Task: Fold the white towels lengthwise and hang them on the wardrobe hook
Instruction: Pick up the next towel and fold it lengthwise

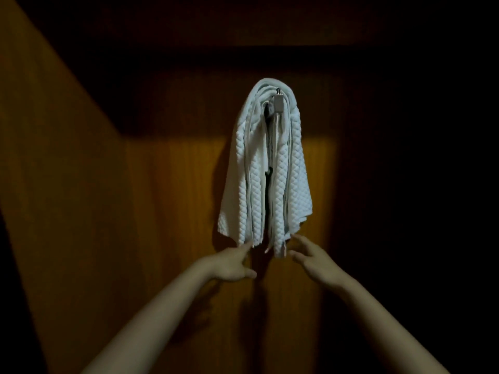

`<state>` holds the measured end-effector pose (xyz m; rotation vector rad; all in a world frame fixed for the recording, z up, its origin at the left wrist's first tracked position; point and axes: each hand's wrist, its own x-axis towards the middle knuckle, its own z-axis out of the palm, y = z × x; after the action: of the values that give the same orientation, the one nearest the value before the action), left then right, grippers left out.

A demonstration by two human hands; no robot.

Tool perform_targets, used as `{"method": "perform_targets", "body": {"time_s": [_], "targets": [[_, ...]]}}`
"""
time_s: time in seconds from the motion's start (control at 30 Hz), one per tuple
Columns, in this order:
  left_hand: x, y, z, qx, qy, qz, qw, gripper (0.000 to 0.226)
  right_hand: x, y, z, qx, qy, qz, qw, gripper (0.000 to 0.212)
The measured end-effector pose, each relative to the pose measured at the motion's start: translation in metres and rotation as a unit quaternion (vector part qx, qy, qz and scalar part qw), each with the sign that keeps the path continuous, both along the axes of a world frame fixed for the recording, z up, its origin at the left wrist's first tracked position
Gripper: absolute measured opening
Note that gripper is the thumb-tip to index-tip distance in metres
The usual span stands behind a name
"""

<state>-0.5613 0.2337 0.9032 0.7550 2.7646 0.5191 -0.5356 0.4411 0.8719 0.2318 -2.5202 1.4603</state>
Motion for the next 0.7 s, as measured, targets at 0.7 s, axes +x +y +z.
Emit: {"method": "perform_targets", "body": {"time_s": [0.7], "targets": [[0.305,0.021,-0.213,-0.123,-0.306,-0.231,0.915,0.052,0.406,0.03,-0.178,0.023,-0.297,-0.124,0.947,0.023]]}}
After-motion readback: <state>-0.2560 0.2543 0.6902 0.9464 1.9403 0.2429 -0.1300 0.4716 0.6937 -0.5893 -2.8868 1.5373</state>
